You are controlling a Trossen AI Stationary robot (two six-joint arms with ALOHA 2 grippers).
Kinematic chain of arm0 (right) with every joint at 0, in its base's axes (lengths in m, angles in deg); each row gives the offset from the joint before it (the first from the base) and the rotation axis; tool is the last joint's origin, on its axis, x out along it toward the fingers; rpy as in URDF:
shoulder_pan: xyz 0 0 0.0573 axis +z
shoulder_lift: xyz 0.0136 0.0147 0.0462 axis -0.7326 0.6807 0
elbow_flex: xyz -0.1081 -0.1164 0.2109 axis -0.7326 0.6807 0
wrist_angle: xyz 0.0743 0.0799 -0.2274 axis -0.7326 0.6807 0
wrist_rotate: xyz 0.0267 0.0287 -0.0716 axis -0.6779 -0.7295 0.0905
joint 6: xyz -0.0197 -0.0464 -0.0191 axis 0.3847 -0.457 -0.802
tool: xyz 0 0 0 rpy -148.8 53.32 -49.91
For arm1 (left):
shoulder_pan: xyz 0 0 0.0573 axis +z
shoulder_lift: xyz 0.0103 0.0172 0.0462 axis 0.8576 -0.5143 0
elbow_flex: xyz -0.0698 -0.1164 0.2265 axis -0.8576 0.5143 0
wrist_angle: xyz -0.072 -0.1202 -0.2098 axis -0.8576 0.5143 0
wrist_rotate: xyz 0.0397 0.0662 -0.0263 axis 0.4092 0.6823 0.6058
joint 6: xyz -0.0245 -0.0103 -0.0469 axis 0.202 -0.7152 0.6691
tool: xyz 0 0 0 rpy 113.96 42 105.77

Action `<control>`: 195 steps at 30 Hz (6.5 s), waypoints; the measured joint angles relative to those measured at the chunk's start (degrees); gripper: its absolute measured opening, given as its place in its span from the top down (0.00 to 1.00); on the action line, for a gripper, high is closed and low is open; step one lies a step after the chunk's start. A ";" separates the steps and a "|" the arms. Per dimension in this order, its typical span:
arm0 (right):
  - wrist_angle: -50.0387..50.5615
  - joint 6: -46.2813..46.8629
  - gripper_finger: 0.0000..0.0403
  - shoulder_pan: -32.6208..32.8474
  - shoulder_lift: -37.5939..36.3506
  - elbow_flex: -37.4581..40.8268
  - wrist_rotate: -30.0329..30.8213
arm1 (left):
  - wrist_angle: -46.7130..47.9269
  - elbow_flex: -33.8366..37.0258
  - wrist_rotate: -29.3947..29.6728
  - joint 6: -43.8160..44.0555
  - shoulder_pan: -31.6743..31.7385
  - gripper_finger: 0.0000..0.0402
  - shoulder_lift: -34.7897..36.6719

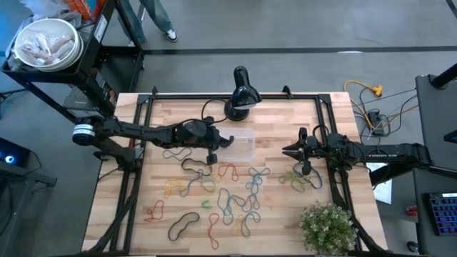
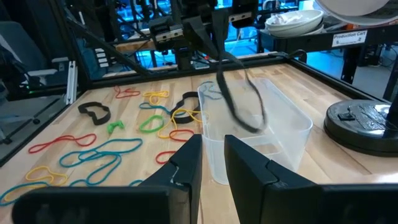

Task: Pick and place rubber bands into bin
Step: Put the black rubber band into the transparent bin, then put the blue rubber band into the transparent bin

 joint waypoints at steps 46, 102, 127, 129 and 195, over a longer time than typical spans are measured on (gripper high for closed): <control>41.86 15.12 0.84 8.33 40.21 -40.44 2.35 | 19.20 8.22 -0.09 -0.24 -3.10 0.77 23.30; 76.76 44.41 0.84 11.76 74.01 -44.98 12.04 | 14.31 14.67 -0.07 -1.48 -3.10 0.77 23.98; 71.60 35.95 0.98 8.65 74.12 -44.46 12.02 | 14.49 14.67 -0.07 -1.33 -3.10 0.77 23.98; 71.42 35.95 0.98 8.73 73.78 -44.99 13.16 | 14.47 14.67 -0.07 -1.33 -3.10 0.77 23.98; 10.99 -10.82 0.98 14.21 68.52 -55.49 34.68 | 9.96 14.65 -0.07 -1.48 -3.08 0.77 23.95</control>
